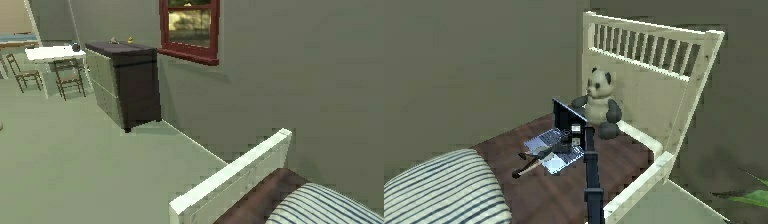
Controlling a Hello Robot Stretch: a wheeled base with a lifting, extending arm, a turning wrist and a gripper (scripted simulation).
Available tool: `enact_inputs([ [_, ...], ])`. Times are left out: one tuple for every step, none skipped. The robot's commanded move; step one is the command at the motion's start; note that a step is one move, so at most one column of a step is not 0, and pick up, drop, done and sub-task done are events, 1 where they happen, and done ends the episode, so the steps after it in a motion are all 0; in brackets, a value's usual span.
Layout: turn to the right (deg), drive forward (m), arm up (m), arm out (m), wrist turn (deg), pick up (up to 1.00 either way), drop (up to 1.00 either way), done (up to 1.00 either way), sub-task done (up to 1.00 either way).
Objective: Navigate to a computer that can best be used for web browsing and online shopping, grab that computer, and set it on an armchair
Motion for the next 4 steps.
enact_inputs([
  [0.0, 0.00, 0.00, 0.00, 45.0, 0.00, 0.00, 0.00, 0.00],
  [0.0, 0.00, 0.00, 0.00, 12.0, 0.00, 0.00, 0.00, 0.00],
  [0.0, 0.00, -0.30, 0.00, 0.0, 0.00, 0.00, 0.00, 0.00],
  [0.0, 0.00, 0.00, 0.00, 0.0, 1.00, 0.00, 0.00, 0.00],
])
